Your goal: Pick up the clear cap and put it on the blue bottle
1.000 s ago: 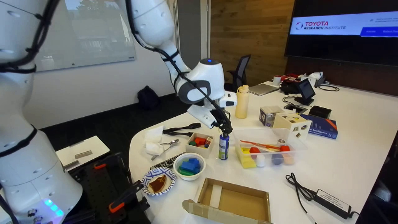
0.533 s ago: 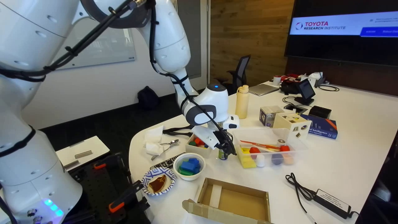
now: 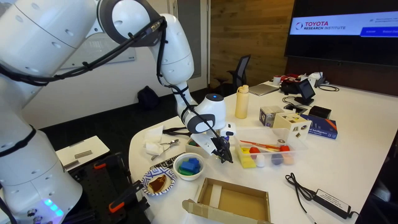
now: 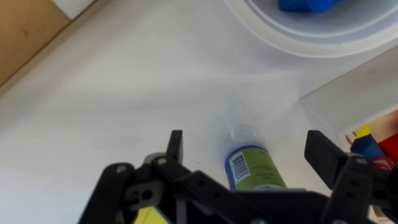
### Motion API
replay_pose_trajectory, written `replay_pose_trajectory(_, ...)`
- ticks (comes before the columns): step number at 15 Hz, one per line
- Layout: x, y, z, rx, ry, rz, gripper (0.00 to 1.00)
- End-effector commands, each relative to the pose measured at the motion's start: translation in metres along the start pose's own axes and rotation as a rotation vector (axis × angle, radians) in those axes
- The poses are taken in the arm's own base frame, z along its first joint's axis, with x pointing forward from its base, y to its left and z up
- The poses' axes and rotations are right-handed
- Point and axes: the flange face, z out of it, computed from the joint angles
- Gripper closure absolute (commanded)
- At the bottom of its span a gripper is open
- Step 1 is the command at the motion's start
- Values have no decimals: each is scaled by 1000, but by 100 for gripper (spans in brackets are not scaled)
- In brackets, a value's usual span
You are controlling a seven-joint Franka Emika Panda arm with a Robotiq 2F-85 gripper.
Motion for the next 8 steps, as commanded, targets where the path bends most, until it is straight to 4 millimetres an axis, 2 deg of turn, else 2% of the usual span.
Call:
replay_pose_trajectory(1, 15, -8, 13, -32, 24, 17, 0)
replay_pose_trajectory(8, 25, -9, 35, -79, 3, 40, 0)
